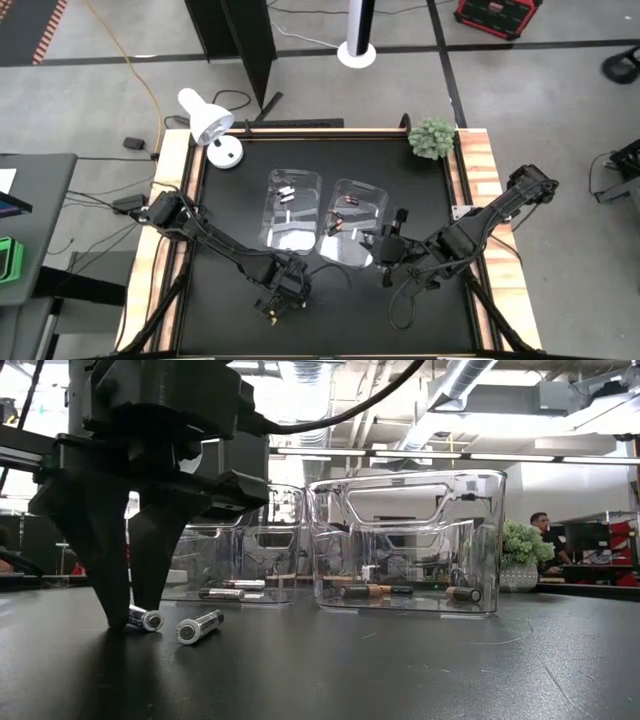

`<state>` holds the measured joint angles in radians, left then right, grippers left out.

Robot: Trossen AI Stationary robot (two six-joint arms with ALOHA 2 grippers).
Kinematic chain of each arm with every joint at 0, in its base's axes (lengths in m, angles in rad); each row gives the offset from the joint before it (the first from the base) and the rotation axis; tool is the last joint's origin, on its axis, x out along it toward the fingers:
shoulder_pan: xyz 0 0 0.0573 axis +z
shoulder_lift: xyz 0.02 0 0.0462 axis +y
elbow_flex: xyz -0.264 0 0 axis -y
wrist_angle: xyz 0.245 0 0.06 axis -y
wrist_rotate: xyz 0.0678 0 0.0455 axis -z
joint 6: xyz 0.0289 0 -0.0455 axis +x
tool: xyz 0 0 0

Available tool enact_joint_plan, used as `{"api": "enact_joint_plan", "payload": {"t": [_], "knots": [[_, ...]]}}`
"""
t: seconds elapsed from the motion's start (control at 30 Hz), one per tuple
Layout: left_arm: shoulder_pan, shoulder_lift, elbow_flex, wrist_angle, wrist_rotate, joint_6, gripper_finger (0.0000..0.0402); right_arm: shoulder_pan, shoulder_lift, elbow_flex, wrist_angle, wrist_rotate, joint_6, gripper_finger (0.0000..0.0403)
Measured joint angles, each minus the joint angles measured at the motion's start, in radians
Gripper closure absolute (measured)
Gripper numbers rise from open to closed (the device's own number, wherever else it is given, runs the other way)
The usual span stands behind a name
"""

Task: Sort batteries
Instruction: Put the white battery into the left transparent bin

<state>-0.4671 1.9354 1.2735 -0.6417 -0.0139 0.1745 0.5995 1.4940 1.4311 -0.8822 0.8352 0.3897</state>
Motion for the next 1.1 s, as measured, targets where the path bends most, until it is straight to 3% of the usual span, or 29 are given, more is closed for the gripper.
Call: {"api": "enact_joint_plan", "payload": {"t": [1.1], "knots": [[0.001, -0.047, 0.008, -0.032, -0.047, 0.001, 0.0366, 0.0, 0.0, 0.0, -0.004, 0.0, -0.006, 0.0271]]}}
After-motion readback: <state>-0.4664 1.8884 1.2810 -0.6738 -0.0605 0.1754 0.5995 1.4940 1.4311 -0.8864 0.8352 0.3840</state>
